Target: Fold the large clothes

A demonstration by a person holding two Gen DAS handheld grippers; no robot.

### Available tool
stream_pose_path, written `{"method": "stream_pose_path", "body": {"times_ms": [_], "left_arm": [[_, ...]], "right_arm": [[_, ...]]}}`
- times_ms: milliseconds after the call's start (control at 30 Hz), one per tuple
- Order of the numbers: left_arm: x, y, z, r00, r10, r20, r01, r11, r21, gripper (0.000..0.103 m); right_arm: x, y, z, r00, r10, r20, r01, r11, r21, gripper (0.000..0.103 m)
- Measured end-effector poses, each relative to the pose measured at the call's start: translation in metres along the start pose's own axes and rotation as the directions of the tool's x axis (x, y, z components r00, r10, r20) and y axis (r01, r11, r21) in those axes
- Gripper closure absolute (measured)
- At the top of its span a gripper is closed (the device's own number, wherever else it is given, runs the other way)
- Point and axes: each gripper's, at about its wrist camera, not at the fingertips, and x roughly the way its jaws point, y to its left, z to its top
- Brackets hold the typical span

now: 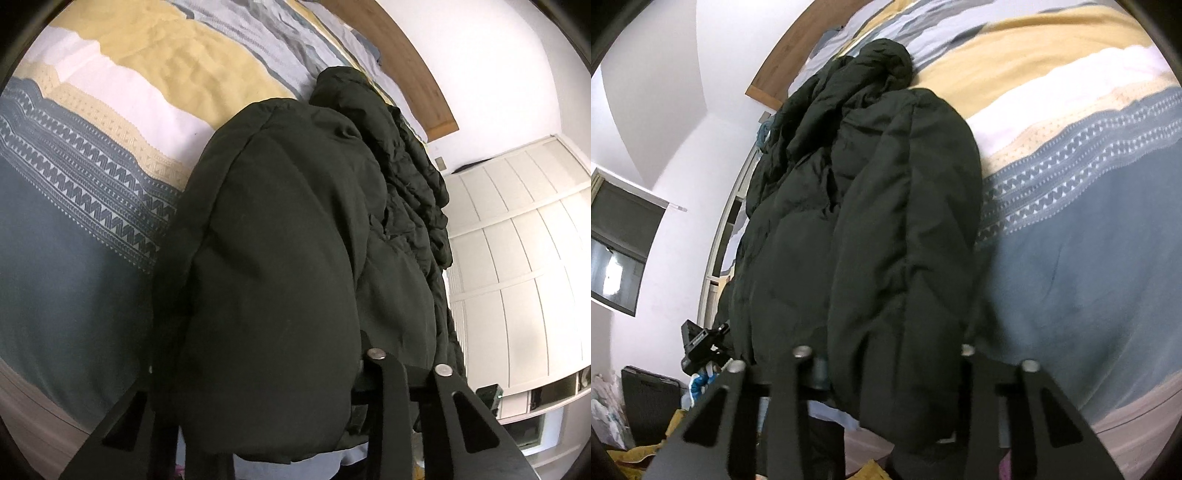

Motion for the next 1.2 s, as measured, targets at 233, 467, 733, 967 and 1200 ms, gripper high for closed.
{"method": "stream_pose_path", "body": {"times_ms": [233,467,733,967,1200], "left_arm": [[-0.008,-0.026,0.005,0.999,0.024,0.029,-0.026,0.997,0.067,0.088],[-0.021,-0.068,0.03,0.997,0.009,0.072,-0.021,0.987,0.157,0.089],[-0.041,-0.104,0.053,0.991,-0.044,0.128,0.013,0.974,0.228,0.089],[-0.047,-0.129,0.081,0.984,-0.07,0.162,0.025,0.965,0.262,0.089],[-0.048,-0.161,0.128,0.971,-0.13,0.2,0.073,0.961,0.268,0.089]], "right_arm": [[-0.004,0.02,0.011,0.998,-0.047,0.046,0.051,0.995,-0.086,0.087],[-0.022,0.046,0.037,0.991,-0.048,0.122,0.067,0.986,-0.154,0.088],[-0.044,0.065,0.06,0.978,-0.045,0.205,0.082,0.981,-0.175,0.089],[-0.059,0.073,0.08,0.965,-0.048,0.257,0.098,0.978,-0.184,0.089],[-0.074,0.08,0.125,0.947,-0.024,0.321,0.08,0.983,-0.162,0.089]]}}
